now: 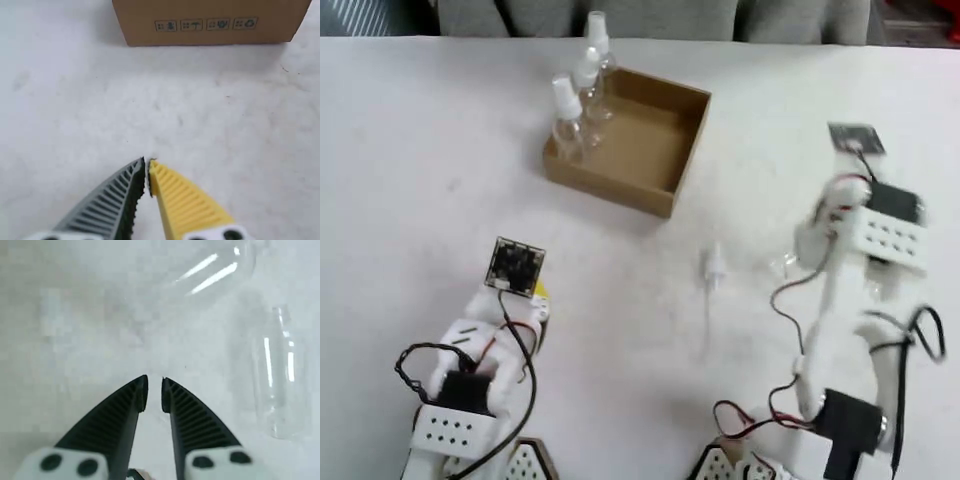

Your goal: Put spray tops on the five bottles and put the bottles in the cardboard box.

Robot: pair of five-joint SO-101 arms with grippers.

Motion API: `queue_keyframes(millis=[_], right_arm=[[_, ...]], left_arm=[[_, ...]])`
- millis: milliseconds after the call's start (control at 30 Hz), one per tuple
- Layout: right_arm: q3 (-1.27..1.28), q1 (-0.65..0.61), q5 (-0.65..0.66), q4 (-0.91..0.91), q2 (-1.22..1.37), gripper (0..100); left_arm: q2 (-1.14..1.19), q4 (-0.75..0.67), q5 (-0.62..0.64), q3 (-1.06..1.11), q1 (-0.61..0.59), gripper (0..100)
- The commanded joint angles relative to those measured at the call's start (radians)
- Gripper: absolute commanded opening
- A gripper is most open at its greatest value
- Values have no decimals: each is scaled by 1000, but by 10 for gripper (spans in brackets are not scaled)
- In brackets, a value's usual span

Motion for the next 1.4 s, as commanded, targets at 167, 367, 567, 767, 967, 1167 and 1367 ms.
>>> queue_keyframes(millis=[167,367,567,767,967,1167,1367], right_arm=[[261,337,503,13,-128,51],[431,550,815,-24,-200,159],[624,662,956,-199,-282,163],[753,756,1115,-243,-389,163],[876,769,1178,-268,-544,163],[1054,708,1171,-426,-656,155],[1017,700,1169,-305,-779,24]], left_arm=[[-22,6,-11,-5,8,21],[-22,6,-11,-5,8,21],[-22,8,-11,-5,8,21],[-22,8,-11,-5,8,21],[-22,8,-11,-5,8,21],[-22,8,-11,-5,8,21],[-22,8,-11,-5,8,21]])
